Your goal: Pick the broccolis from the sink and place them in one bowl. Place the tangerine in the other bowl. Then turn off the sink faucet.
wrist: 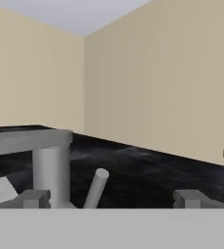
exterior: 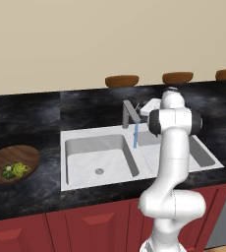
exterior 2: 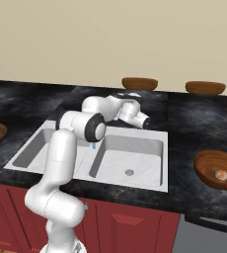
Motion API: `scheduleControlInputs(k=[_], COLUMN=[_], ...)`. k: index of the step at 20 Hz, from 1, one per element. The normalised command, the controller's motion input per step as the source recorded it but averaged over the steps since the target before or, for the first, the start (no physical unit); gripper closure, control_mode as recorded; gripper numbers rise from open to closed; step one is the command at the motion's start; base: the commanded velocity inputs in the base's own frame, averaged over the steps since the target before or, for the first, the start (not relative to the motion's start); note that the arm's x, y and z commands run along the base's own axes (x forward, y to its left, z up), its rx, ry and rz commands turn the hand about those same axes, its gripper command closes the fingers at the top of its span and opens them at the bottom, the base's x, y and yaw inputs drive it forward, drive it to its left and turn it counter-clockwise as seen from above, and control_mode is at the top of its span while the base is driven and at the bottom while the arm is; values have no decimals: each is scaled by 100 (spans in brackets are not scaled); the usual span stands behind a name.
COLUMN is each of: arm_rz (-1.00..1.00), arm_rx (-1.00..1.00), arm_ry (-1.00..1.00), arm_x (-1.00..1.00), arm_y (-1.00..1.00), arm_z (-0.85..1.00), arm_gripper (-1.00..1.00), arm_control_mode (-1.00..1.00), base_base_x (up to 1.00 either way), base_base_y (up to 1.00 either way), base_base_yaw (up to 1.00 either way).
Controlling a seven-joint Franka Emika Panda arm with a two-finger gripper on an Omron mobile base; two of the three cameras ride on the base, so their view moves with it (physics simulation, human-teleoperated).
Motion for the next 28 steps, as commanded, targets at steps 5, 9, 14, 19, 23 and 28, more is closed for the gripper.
scheduleControlInputs(k=[5, 9, 14, 19, 23, 28], arm_rz=[0, 0, 0, 0, 0, 0], arm_rx=[0, 1, 2, 2, 2, 0], arm_ry=[0, 0, 0, 0, 0, 0], arm_x=[23, 21, 17, 24, 19, 15], arm_y=[0, -8, -28, -25, -39, -39], arm_z=[-15, 0, 0, -5, -7, -8], arm_gripper=[-100, -100, -100, -100, -100, -100], arm_control_mode=[-100, -100, -100, -100, -100, -100], base_base_x=[0, 0, 0, 0, 0, 0], base_base_y=[0, 0, 0, 0, 0, 0], base_base_yaw=[0, 0, 0, 0, 0, 0])
